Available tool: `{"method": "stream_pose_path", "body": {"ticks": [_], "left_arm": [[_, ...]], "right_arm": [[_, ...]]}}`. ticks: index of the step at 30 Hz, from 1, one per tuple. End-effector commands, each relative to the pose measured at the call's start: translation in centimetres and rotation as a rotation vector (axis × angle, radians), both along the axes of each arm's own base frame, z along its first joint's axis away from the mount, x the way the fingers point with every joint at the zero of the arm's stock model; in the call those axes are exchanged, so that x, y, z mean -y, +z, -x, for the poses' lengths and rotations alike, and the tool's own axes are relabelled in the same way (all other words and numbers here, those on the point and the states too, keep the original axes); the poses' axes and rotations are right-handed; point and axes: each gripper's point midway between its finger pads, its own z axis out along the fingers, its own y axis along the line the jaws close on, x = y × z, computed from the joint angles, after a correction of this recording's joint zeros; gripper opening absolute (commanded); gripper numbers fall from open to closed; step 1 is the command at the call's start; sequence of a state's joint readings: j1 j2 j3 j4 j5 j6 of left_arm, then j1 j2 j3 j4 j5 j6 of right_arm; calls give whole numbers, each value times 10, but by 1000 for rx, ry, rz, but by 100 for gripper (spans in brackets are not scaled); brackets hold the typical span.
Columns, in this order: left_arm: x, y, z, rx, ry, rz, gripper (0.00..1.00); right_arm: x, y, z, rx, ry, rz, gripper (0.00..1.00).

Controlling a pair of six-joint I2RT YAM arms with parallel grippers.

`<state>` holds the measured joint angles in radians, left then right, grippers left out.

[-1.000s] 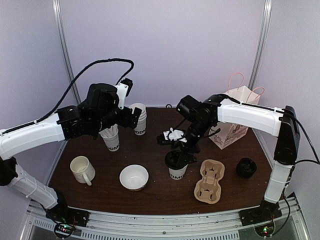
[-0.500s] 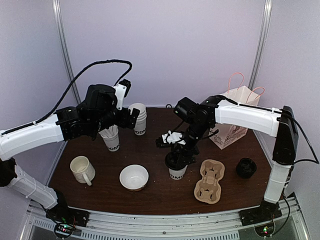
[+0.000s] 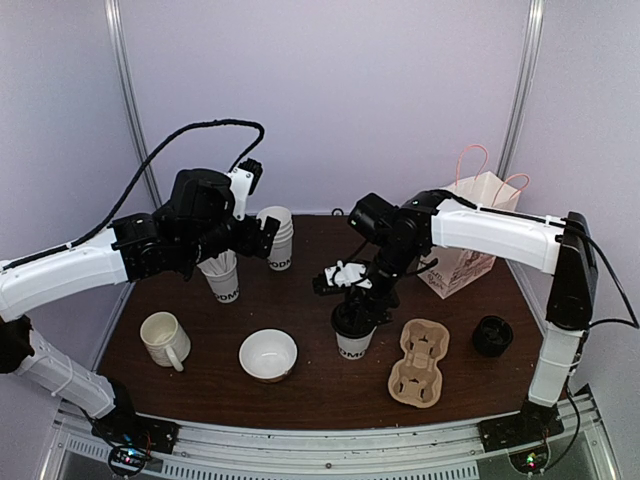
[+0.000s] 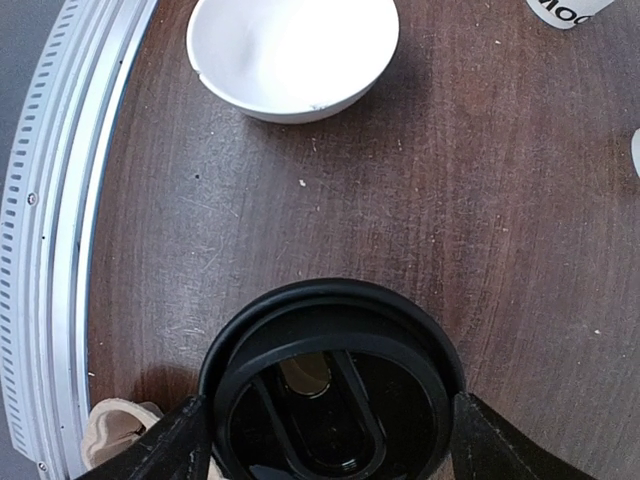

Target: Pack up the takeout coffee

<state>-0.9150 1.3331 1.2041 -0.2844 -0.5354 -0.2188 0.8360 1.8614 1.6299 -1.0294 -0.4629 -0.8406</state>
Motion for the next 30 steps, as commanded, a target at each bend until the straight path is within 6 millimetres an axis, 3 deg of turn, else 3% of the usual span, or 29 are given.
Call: {"method": "stream_pose_path", "body": {"ticks": [1, 14, 23, 26, 30], "left_arm": [[3, 7, -4, 23, -3, 44, 98], [4, 1, -4, 7, -10, 37, 98], [8, -4, -4, -5, -19, 35, 98], [17, -13, -4, -45, -52, 26, 98], [35, -34, -1, -135, -120, 7, 98]], "right_arm": [[3, 24, -3, 72, -12, -16, 85], [6, 9, -5, 55, -23, 25, 86], [12, 11, 3, 32, -8, 42, 81], [13, 21, 2, 31, -31, 16, 85], [17, 51, -6, 43, -88, -72, 92]]}}
